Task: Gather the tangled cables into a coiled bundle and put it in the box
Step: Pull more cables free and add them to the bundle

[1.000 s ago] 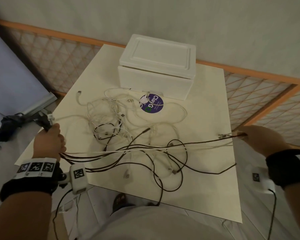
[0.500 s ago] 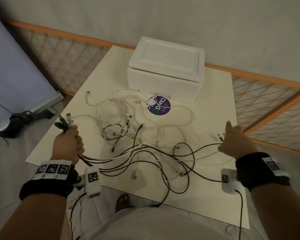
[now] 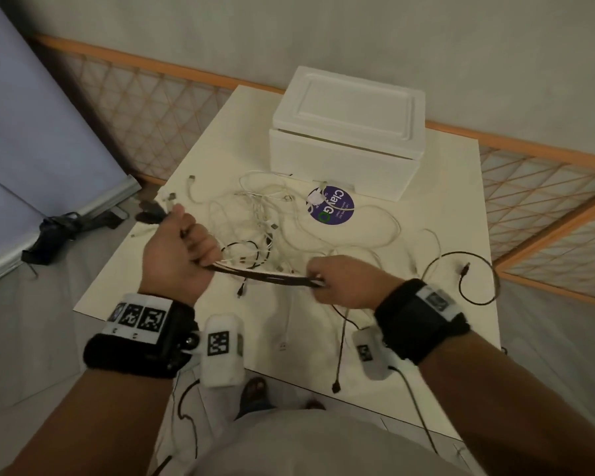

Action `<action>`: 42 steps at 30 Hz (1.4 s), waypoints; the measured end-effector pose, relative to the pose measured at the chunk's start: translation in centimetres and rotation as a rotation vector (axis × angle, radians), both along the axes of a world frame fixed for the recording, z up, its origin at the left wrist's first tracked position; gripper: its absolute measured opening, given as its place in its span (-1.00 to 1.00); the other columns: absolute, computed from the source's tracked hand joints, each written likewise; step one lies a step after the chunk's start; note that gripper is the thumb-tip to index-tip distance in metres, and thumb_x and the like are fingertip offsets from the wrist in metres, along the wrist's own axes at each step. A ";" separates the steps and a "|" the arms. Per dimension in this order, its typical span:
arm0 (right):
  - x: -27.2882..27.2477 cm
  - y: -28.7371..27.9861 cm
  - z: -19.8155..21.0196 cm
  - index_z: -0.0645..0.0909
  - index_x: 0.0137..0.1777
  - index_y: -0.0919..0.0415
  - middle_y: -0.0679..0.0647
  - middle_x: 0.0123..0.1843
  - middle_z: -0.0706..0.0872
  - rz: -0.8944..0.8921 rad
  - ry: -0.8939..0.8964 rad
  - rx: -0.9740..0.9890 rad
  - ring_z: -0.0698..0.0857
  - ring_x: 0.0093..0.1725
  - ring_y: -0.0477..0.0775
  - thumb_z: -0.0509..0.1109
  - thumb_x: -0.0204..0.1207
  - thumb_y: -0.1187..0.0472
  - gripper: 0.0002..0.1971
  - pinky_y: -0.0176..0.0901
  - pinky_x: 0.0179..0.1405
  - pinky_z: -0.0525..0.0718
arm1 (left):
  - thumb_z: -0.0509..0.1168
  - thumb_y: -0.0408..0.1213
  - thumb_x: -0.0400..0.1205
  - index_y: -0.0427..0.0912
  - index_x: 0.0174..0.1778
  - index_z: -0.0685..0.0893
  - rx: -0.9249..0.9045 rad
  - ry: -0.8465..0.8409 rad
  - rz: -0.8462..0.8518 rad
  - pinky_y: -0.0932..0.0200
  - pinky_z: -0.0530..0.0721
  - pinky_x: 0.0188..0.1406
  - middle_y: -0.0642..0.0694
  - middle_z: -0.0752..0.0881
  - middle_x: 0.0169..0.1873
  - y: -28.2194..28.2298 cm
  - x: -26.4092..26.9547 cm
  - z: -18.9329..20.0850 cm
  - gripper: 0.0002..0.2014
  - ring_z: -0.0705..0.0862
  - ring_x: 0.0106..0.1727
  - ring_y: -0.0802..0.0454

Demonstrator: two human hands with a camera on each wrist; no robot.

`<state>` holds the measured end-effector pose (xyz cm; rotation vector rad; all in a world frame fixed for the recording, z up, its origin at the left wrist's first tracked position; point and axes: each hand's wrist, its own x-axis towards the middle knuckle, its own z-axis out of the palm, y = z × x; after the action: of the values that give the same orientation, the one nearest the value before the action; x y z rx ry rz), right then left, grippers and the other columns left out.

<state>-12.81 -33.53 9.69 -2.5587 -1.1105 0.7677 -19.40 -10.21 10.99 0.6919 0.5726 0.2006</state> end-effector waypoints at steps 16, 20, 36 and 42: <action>-1.8 -4.6 -5.1 0.72 0.00 0.33 0.22 0.02 0.75 -0.194 0.214 -0.291 0.68 0.06 0.15 -0.23 0.51 -0.44 -0.08 -0.02 0.11 0.45 | 0.38 -0.27 0.62 -0.18 -0.24 0.54 0.025 0.630 0.009 0.36 0.51 -0.69 -0.07 0.50 -0.55 -1.3 -5.4 -12.5 -0.83 0.46 -0.67 0.13; -1.9 0.4 -7.0 0.59 0.02 0.24 0.20 -0.01 0.65 -0.068 -0.031 -0.159 0.65 0.00 0.21 -0.06 0.69 -0.20 -0.44 0.00 -0.05 0.51 | 0.34 -0.09 0.64 -0.15 -0.22 0.53 0.085 0.589 -0.109 0.34 0.47 -0.70 -0.07 0.54 -0.51 -2.2 -4.7 -11.8 -0.76 0.44 -0.64 0.13; -0.5 4.7 -10.3 0.49 0.26 0.15 0.13 0.23 0.58 0.203 -0.024 -0.206 0.58 0.18 0.19 0.36 0.55 0.08 -0.67 0.02 0.03 0.53 | 0.26 -0.19 0.70 -0.30 -0.18 0.68 0.214 0.451 -0.346 0.28 0.54 -0.61 -0.18 0.77 -0.16 -1.4 -2.2 -10.9 -0.74 0.52 -0.51 0.12; -1.2 5.1 -11.4 0.62 0.19 0.23 0.18 0.22 0.55 0.434 -0.188 -0.335 0.56 0.15 0.28 0.18 0.67 0.13 -0.74 0.08 -0.06 0.56 | 0.24 -0.34 0.70 -0.20 0.12 0.67 0.211 0.448 -0.423 0.30 0.48 -0.63 -0.15 0.76 -0.22 -0.6 -1.1 -11.2 -0.85 0.49 -0.57 0.17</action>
<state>-14.04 -28.42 -1.75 -2.7366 -1.7709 0.8856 -20.47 -10.76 -0.17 1.0572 0.8217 -0.3014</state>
